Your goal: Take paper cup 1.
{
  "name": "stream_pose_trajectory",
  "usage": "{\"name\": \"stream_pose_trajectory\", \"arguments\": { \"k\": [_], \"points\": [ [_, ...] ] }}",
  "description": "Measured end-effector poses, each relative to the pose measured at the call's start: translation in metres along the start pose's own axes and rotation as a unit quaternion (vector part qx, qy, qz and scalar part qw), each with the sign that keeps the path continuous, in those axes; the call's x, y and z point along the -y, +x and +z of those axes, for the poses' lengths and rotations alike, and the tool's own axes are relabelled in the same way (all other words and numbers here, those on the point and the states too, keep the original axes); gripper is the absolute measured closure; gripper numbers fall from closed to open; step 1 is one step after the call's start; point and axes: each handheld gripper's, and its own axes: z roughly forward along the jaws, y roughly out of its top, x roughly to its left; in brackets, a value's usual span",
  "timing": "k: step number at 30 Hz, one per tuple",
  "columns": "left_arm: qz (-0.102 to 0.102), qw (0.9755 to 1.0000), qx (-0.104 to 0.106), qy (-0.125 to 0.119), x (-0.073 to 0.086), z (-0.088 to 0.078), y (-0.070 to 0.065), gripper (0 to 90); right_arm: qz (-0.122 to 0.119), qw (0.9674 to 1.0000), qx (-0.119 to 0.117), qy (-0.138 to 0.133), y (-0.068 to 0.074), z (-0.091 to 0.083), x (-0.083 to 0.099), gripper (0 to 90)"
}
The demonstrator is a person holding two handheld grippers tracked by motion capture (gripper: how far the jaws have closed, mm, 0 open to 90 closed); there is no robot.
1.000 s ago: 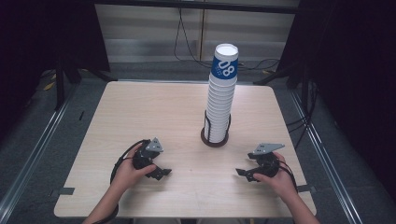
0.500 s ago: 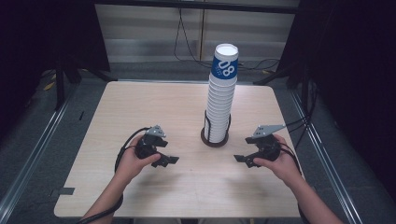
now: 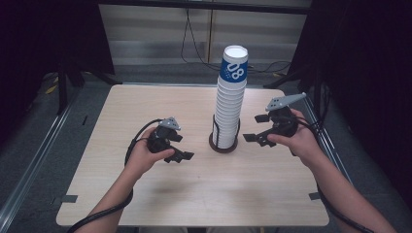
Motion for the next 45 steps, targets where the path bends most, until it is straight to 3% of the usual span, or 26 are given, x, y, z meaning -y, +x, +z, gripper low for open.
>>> {"name": "stream_pose_trajectory", "arguments": {
  "k": [7, 19, 23, 26, 28, 31, 34, 37, 39, 45],
  "points": [
    [0.008, 0.9999, -0.003, 0.006, -0.014, -0.003, 0.001, 15.9, -0.001, 0.9999, -0.001, -0.012, -0.005, -0.011, -0.033, 13.4],
    [0.022, 0.9997, -0.004, 0.004, -0.037, -0.008, 0.001, 15.9, -0.006, 0.9993, 0.023, -0.028, -0.014, -0.029, -0.084, 13.0],
    [0.028, 0.9996, -0.006, -0.002, -0.044, -0.007, -0.001, 15.9, 0.009, 0.9986, 0.025, -0.046, -0.018, -0.032, -0.096, 12.9],
    [0.031, 0.9995, -0.008, 0.001, -0.05, -0.007, 0.0, 15.9, 0.01, 0.9981, 0.037, -0.049, -0.019, -0.031, -0.104, 12.7],
    [0.033, 0.9994, -0.01, 0.0, -0.057, -0.005, 0.001, 15.9, 0.016, 0.9979, 0.031, -0.056, -0.019, -0.03, -0.109, 12.7],
    [0.032, 0.9994, -0.01, -0.005, -0.063, -0.002, 0.001, 15.9, 0.019, 0.9977, 0.046, -0.046, -0.02, -0.025, -0.114, 12.7],
    [0.034, 0.9993, -0.009, -0.01, -0.07, -0.001, 0.003, 15.8, 0.026, 0.9977, 0.037, -0.051, -0.022, -0.019, -0.118, 12.2],
    [0.035, 0.9993, -0.01, -0.01, -0.075, -0.002, 0.003, 15.8, 0.024, 0.9977, 0.043, -0.047, -0.021, -0.016, -0.121, 12.2],
    [0.036, 0.9992, -0.009, -0.01, -0.079, -0.001, 0.004, 15.9, 0.03, 0.9973, 0.032, -0.059, -0.021, -0.012, -0.123, 12.1],
    [0.044, 0.9988, -0.018, -0.015, -0.092, -0.003, 0.003, 15.8, 0.032, 0.9968, 0.048, -0.056, -0.019, 0.004, -0.129, 11.7]
  ]
}}
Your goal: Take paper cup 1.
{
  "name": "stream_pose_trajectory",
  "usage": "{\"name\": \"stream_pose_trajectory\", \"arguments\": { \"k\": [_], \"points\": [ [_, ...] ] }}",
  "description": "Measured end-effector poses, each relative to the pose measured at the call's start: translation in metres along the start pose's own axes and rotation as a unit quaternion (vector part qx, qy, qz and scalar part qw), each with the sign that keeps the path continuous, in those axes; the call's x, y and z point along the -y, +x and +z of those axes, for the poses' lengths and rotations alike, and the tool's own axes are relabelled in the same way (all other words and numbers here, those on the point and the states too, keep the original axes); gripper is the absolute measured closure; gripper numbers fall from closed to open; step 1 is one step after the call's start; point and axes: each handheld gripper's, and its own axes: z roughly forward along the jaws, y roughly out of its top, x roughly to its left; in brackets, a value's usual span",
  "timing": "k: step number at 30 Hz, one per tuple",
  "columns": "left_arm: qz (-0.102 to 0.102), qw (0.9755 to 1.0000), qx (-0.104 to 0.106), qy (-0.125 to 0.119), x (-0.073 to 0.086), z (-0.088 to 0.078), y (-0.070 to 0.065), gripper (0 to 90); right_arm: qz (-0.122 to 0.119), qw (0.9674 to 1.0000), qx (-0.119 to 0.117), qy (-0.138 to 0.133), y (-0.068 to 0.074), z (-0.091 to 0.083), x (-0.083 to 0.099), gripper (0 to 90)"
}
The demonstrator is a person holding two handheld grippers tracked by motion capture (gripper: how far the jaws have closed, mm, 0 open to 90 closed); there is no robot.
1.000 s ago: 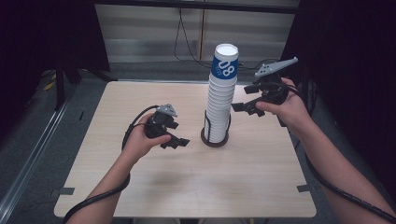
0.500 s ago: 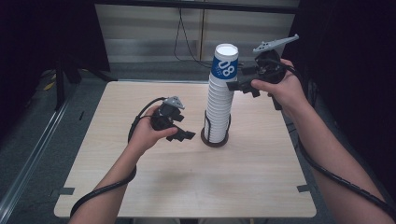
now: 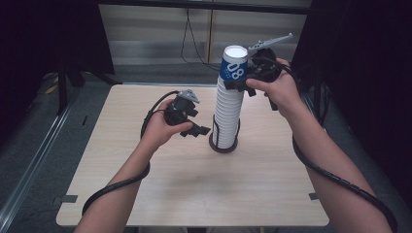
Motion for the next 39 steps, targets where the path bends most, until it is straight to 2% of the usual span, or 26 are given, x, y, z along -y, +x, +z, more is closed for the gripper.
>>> {"name": "stream_pose_trajectory", "arguments": {
  "k": [4, 7, 10, 13, 20, 23, 26, 29, 30, 32, 34, 35, 39],
  "points": [
    [-0.002, 0.9998, 0.001, -0.017, -0.012, -0.002, 0.0, 15.8, 0.007, 0.9999, 0.005, -0.009, 0.001, 0.002, -0.002, 12.6],
    [0.008, 0.9996, -0.005, -0.026, -0.021, -0.004, 0.0, 15.8, 0.003, 0.9998, 0.013, -0.013, 0.001, 0.002, -0.003, 15.9],
    [-0.001, 0.9985, -0.013, -0.053, -0.034, -0.007, 0.001, 15.7, 0.004, 0.9998, 0.015, -0.014, 0.002, 0.002, -0.003, 16.5],
    [-0.004, 0.9977, -0.01, -0.067, -0.04, -0.008, 0.002, 15.7, 0.004, 0.9997, 0.018, -0.013, 0.003, 0.002, -0.003, 16.6],
    [0.0, 0.996, -0.007, -0.089, -0.06, -0.006, 0.0, 15.7, 0.005, 0.9998, 0.017, -0.012, 0.002, -0.001, -0.002, 16.8],
    [-0.002, 0.9944, -0.003, -0.106, -0.07, -0.004, -0.001, 15.7, 0.004, 0.9998, 0.016, -0.012, 0.002, -0.001, -0.001, 16.8],
    [0.003, 0.994, -0.008, -0.109, -0.077, -0.003, -0.002, 15.7, 0.004, 0.9998, 0.016, -0.012, 0.002, -0.001, -0.001, 16.8],
    [-0.001, 0.9937, -0.005, -0.112, -0.08, -0.002, -0.003, 15.4, 0.004, 0.9997, 0.017, -0.015, 0.003, -0.001, -0.001, 16.8],
    [0.0, 0.9939, -0.014, -0.109, -0.082, 0.0, -0.003, 15.3, 0.006, 0.9996, 0.018, -0.019, 0.003, 0.001, -0.001, 16.8],
    [-0.004, 0.9935, -0.014, -0.113, -0.082, 0.001, -0.002, 15.7, 0.005, 0.9996, 0.019, -0.02, 0.004, 0.001, 0.0, 16.8],
    [-0.022, 0.9911, -0.006, -0.131, -0.08, 0.002, 0.0, 15.3, 0.007, 0.9995, 0.021, -0.02, 0.004, 0.001, -0.001, 16.8],
    [-0.024, 0.9904, -0.006, -0.136, -0.079, 0.003, 0.001, 15.8, 0.007, 0.9995, 0.021, -0.02, 0.004, 0.001, -0.001, 16.8],
    [-0.026, 0.99, -0.007, -0.138, -0.08, 0.005, 0.001, 15.6, 0.006, 0.9996, 0.021, -0.02, 0.004, 0.002, -0.001, 16.9]
  ]
}}
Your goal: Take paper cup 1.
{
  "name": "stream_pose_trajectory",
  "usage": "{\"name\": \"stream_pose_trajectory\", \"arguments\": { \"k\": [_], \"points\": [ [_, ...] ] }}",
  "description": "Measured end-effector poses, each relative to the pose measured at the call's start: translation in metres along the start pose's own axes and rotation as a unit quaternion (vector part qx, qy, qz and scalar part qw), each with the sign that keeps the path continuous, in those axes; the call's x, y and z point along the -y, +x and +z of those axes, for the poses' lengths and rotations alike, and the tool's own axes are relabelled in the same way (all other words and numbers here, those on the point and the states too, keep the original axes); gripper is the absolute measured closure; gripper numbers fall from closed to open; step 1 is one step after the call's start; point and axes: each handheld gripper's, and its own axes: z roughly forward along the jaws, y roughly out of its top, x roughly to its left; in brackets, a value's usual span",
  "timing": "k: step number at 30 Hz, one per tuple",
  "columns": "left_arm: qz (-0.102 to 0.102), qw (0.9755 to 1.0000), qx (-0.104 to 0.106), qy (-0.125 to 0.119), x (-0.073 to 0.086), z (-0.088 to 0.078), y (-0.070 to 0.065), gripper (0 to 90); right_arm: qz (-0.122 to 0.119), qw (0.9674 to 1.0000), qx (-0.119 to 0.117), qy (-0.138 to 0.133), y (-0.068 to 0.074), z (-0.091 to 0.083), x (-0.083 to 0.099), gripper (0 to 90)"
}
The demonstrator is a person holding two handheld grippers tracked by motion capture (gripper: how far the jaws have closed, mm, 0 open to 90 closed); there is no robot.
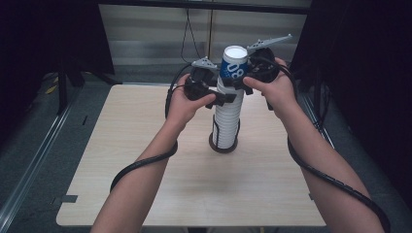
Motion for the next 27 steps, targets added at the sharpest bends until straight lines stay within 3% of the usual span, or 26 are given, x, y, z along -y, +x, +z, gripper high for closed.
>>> {"name": "stream_pose_trajectory", "arguments": {
  "k": [8, 23, 26, 27],
  "points": [
    [0.002, 0.9999, -0.005, 0.016, -0.004, -0.001, -0.001, 16.3, -0.007, 0.9999, 0.003, -0.006, 0.001, -0.001, 0.001, 17.5],
    [0.025, 0.999, -0.019, 0.031, -0.005, 0.0, -0.003, 19.2, 0.0, 0.9999, 0.007, -0.014, 0.001, -0.002, 0.0, 19.1],
    [0.019, 0.9994, -0.013, 0.026, -0.004, 0.0, -0.002, 19.2, 0.005, 0.9994, 0.005, -0.034, 0.0, -0.006, -0.002, 20.3],
    [0.015, 0.9996, -0.009, 0.024, -0.003, 0.0, -0.001, 19.5, 0.012, 0.9984, 0.004, -0.055, 0.001, -0.012, -0.007, 20.4]
  ]
}}
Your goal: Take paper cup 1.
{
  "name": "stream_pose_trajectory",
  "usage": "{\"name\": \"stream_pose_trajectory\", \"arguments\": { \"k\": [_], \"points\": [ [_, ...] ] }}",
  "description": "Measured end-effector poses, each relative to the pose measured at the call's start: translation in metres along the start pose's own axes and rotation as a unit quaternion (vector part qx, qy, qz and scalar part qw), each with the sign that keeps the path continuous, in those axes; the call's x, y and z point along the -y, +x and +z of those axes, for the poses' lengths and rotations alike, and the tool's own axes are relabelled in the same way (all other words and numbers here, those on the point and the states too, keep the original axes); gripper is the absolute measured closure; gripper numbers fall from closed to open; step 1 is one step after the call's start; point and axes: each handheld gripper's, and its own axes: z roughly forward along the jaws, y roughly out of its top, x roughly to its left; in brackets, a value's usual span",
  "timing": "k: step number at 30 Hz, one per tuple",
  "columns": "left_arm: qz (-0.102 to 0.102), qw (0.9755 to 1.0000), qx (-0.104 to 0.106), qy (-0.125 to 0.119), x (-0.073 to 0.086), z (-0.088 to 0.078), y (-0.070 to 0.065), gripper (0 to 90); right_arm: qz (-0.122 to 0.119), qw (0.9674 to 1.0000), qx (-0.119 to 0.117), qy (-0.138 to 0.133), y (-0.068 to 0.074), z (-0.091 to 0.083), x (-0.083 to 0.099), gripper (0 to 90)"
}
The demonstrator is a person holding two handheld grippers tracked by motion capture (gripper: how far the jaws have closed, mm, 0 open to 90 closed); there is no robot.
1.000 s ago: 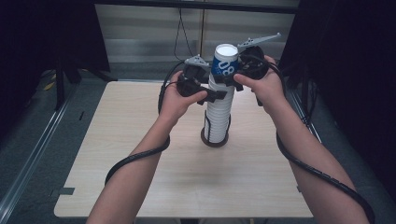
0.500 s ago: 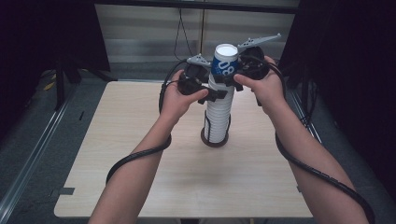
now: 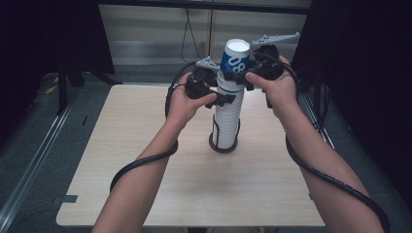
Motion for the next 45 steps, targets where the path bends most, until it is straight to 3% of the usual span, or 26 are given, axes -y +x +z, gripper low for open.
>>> {"name": "stream_pose_trajectory", "arguments": {
  "k": [1, 2, 4, 8, 10, 12, 16, 17, 20, 22, 27, 33, 45],
  "points": [
    [0.0, 1.0, 0.0, 0.0, 0.0, 0.0, 0.0, 19.5, 0.0, 1.0, 0.0, 0.0, 0.0, 0.0, 0.0, 20.4],
    [-0.003, 1.0, 0.0, -0.004, 0.001, 0.0, 0.0, 19.4, -0.018, 0.9997, 0.007, 0.016, 0.003, -0.001, -0.004, 20.4],
    [-0.004, 1.0, 0.0, -0.008, 0.003, -0.001, -0.001, 19.2, -0.033, 0.9989, 0.014, 0.03, 0.006, 0.001, -0.004, 20.1],
    [-0.003, 1.0, 0.007, -0.001, 0.005, -0.002, -0.001, 17.1, -0.021, 0.9994, 0.009, 0.027, 0.004, 0.002, 0.002, 19.9],
    [-0.001, 1.0, -0.008, -0.002, 0.006, -0.003, 0.0, 17.0, -0.007, 0.9996, 0.005, 0.027, 0.001, 0.004, 0.007, 19.4],
    [-0.005, 0.9999, -0.003, -0.014, 0.006, -0.005, 0.003, 14.9, -0.006, 0.9997, 0.004, 0.023, 0.001, 0.005, 0.01, 19.3],
    [0.033, 0.9993, -0.01, -0.016, 0.003, -0.006, 0.002, 15.0, -0.009, 0.9996, 0.004, 0.027, 0.001, 0.006, 0.008, 19.3],
    [0.033, 0.9993, -0.007, -0.015, 0.002, -0.005, 0.001, 15.0, -0.009, 0.9996, 0.004, 0.027, 0.001, 0.006, 0.008, 19.3],
    [0.031, 0.9994, -0.005, -0.015, -0.001, -0.001, -0.001, 15.5, -0.01, 0.9996, 0.004, 0.027, 0.001, 0.006, 0.008, 19.3],
    [0.007, 0.9996, -0.001, -0.027, -0.002, 0.002, -0.002, 11.9, -0.01, 0.9996, 0.005, 0.026, 0.001, 0.006, 0.009, 19.1],
    [-0.014, 0.9994, 0.002, -0.03, -0.004, 0.004, -0.002, 12.4, -0.011, 0.9996, 0.004, 0.024, 0.001, 0.005, 0.011, 19.1],
    [-0.013, 0.9994, 0.003, -0.031, -0.004, 0.005, -0.003, 13.9, -0.009, 0.9996, 0.005, 0.025, 0.001, 0.003, 0.012, 19.0],
    [-0.011, 0.9996, 0.002, -0.027, -0.004, 0.005, -0.004, 14.1, 0.003, 1.0, -0.002, -0.003, -0.001, -0.004, 0.007, 21.1]
  ]
}}
